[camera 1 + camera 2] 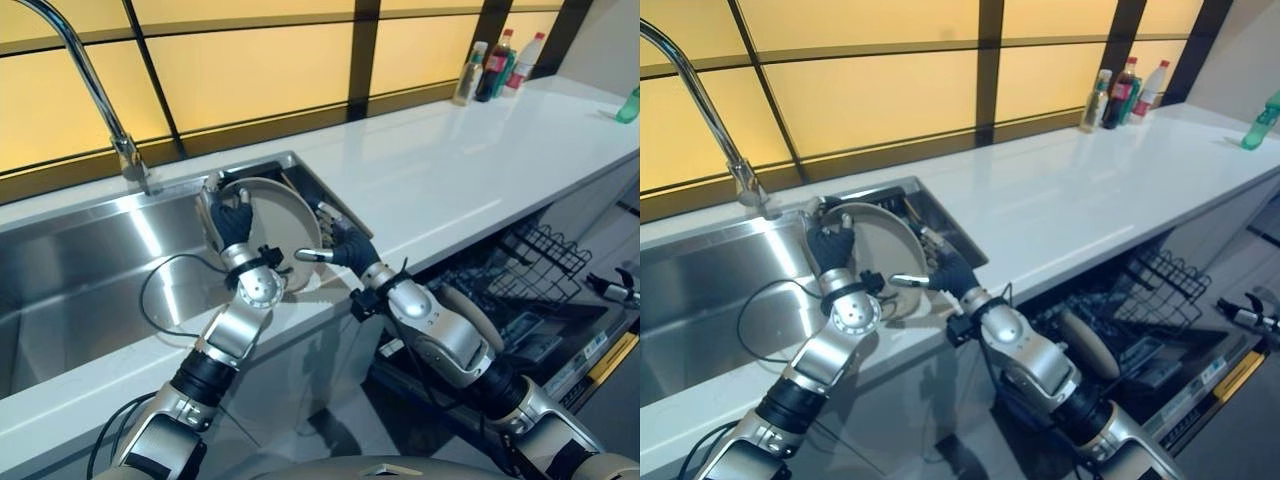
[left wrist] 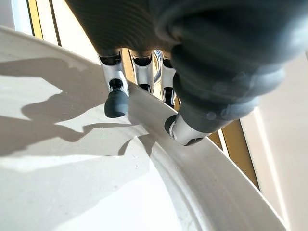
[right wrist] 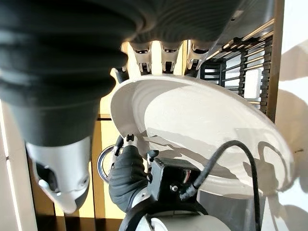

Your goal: Pick up plates and place into dishwasher.

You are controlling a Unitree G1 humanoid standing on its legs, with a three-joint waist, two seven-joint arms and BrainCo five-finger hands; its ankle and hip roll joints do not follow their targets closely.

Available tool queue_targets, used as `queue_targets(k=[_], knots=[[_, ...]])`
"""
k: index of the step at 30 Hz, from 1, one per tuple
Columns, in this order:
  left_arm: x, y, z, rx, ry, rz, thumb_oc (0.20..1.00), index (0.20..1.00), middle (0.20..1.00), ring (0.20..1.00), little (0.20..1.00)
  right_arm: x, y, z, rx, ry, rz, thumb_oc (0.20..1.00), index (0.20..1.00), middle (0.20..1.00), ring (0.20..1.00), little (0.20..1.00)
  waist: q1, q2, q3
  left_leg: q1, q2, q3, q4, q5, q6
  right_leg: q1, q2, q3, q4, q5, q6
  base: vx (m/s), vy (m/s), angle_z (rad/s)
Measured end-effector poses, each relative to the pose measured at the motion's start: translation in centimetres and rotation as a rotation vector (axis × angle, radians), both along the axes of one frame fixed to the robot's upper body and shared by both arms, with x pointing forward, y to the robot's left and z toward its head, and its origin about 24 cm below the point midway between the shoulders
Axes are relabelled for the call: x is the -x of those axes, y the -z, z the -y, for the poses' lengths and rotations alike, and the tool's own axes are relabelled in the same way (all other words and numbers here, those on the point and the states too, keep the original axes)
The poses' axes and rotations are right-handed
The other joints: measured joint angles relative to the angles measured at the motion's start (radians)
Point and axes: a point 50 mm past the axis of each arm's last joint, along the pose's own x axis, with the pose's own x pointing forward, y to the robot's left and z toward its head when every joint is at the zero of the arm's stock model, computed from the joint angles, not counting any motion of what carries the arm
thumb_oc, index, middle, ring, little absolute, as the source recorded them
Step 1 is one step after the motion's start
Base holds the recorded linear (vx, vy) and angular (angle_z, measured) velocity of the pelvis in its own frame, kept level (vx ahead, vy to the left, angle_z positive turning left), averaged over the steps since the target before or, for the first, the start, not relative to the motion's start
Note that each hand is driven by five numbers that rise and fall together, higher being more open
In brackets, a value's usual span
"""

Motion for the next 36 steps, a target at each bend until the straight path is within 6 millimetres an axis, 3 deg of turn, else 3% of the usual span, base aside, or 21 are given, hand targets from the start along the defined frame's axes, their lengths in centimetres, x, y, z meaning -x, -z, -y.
queue_targets(k=[10,12,13,14,15,23,36], knots=[[0.0,0.2,0.9,-0.013,0.067,-0.023,0.200,0.200,0.200,0.200,0.200,-0.4,1.2,-0.5,-0.028,0.068,-0.102,1.000,1.000,1.000,1.000,1.000,0.025,0.000,0.003,-0.006,0.000,-0.018,0.001,0.000,0.000,0.004,-0.004,-0.024,0.000,0.002,-0.004,-0.01,0.050,0.06],[0.0,0.3,1.2,-0.018,0.089,-0.029,0.200,0.200,0.200,0.200,0.200,-1.0,1.2,-0.9,-0.027,0.097,-0.111,0.677,0.677,0.677,0.677,0.677,0.027,0.001,0.014,-0.004,-0.002,-0.030,0.006,0.000,0.000,0.016,-0.008,-0.036,0.000,0.001,-0.004,0.00,0.050,0.21],[0.1,0.3,1.5,-0.023,0.109,-0.034,0.200,0.200,0.200,0.200,0.200,-1.3,1.1,-1.1,-0.023,0.107,-0.114,0.598,0.598,0.598,0.598,0.598,0.028,0.003,0.016,-0.006,-0.004,-0.035,0.008,0.001,0.001,0.016,-0.011,-0.044,0.000,0.000,-0.003,0.00,0.043,0.17],[0.1,0.4,1.7,-0.021,0.119,-0.036,0.200,0.200,0.200,0.200,0.200,-1.6,1.1,-1.3,-0.018,0.115,-0.116,0.435,0.435,0.435,0.435,0.435,0.030,0.004,0.018,-0.006,-0.005,-0.035,0.009,0.001,0.001,0.017,-0.012,-0.045,0.000,0.000,-0.003,0.00,0.041,0.10],[0.0,0.3,1.6,-0.018,0.115,-0.033,0.200,0.200,0.200,0.200,0.200,-1.8,0.9,-1.4,-0.015,0.124,-0.114,0.200,0.200,0.200,0.200,0.200,0.037,0.004,0.018,-0.006,-0.005,-0.037,0.010,0.001,0.001,0.018,-0.012,-0.047,0.000,0.000,-0.003,0.00,0.040,0.04],[0.0,0.1,2.0,-0.014,0.152,-0.019,0.200,0.200,0.200,0.200,0.200,-2.8,0.6,-1.2,0.014,0.187,-0.116,0.200,0.200,0.200,0.200,0.200,0.081,-0.009,0.028,-0.007,-0.010,-0.042,0.017,0.001,0.001,0.031,-0.019,-0.066,0.000,-0.006,0.004,-0.01,0.006,0.08],[-0.1,0.0,2.1,-0.019,0.185,-0.024,0.200,0.200,0.200,0.200,0.200,-2.8,0.7,-1.2,0.025,0.191,-0.128,0.200,0.200,0.200,0.200,0.200,0.081,-0.018,0.035,-0.008,-0.017,-0.060,0.026,0.002,0.003,0.043,-0.025,-0.080,0.000,-0.006,0.004,-0.02,-0.009,0.04]])
